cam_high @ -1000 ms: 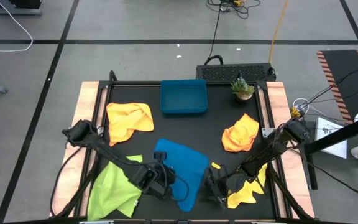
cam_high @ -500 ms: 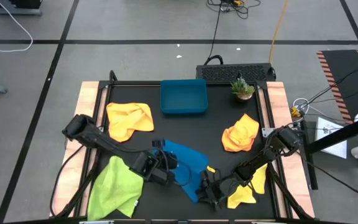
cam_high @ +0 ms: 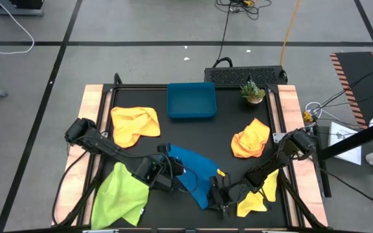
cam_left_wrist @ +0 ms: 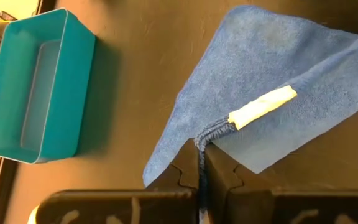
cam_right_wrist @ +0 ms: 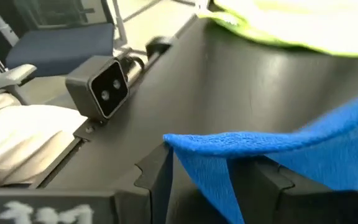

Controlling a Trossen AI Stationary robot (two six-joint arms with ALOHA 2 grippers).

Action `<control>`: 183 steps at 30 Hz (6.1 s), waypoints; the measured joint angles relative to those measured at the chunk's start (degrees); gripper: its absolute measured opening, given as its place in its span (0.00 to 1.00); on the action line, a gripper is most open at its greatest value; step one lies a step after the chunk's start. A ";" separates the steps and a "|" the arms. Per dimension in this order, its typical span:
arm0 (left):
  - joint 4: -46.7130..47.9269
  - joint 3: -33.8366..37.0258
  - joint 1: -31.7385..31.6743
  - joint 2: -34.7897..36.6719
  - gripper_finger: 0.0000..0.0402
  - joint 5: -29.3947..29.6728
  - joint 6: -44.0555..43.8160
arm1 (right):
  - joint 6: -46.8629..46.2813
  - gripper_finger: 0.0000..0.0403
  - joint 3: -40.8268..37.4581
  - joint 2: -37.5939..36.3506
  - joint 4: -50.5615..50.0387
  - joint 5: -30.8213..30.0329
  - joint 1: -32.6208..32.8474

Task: Fold microfiber towels
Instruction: Fold the blue microfiber cloth

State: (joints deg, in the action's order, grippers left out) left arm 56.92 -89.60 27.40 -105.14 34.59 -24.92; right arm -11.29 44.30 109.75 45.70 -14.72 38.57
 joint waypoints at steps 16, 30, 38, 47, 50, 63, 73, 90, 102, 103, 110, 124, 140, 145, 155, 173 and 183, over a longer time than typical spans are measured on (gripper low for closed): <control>-0.02 0.02 0.00 0.00 0.01 -0.02 -0.28 | -16.14 0.35 0.00 -3.80 -2.72 -0.20 0.03; 0.01 0.02 0.17 -0.02 0.02 -0.09 -0.66 | -24.86 0.35 -0.03 -3.81 -5.21 -0.04 -0.61; 0.06 0.02 1.21 -0.02 0.02 -0.22 -0.71 | -23.78 0.35 -0.05 -3.79 -7.19 -3.28 -0.72; 0.23 0.02 3.04 -0.04 0.02 -1.09 -1.12 | -23.37 0.18 -0.05 -3.79 -6.74 -3.37 -0.85; 0.31 0.02 3.55 -0.04 0.01 -1.11 -1.36 | -22.33 0.06 -0.05 -3.79 -6.73 -3.28 -0.85; -0.09 1.09 7.91 -0.07 0.02 -3.03 -7.22 | -21.54 0.00 -0.05 -7.04 -8.19 -1.66 2.79; -11.58 5.39 14.58 -0.11 0.01 -5.57 -16.59 | -25.76 0.00 -0.05 -10.17 -17.16 -1.50 8.95; -13.00 7.76 15.42 -4.27 0.01 -5.66 -15.69 | -25.58 0.00 1.88 -13.16 -28.01 -8.38 9.48; -6.55 7.69 8.32 -3.78 0.02 -3.68 -11.75 | -27.61 0.00 1.87 -21.39 -44.79 -20.19 8.11; -6.55 7.69 7.56 -3.78 0.02 -3.65 -11.17 | -28.13 0.00 1.85 -21.36 -45.51 -20.17 7.63; -6.40 7.69 2.61 -3.78 0.03 -4.75 -9.27 | -32.29 0.00 1.74 -20.02 -51.77 -20.01 3.92; -5.52 7.74 0.70 -3.78 0.01 -10.07 -11.17 | -35.08 0.00 1.77 -16.56 -55.23 -19.65 0.67; -7.66 16.57 -0.16 -3.82 0.06 -10.51 -14.21 | -34.04 0.00 1.77 -16.43 -55.85 -19.68 -1.94; -8.13 16.55 -0.63 -3.82 0.09 -10.71 -14.19 | -32.90 0.00 1.77 -16.43 -55.85 -19.71 -3.12; -8.78 16.55 -1.07 -3.82 0.09 -12.45 -14.16 | -32.38 0.14 1.77 -16.43 -55.85 -19.71 -4.73; -2.70 15.89 -1.14 -3.19 0.42 -12.61 -14.96 | -26.76 0.29 1.77 -16.62 -55.82 -19.78 -5.01; -7.07 15.89 2.61 0.76 0.44 -5.33 -15.05 | -16.33 0.29 1.77 -16.62 -46.57 -19.77 -4.72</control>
State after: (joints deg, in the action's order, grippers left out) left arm 49.85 -73.71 30.01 -104.38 29.26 -39.97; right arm -27.62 46.06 93.12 -0.88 -34.49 33.85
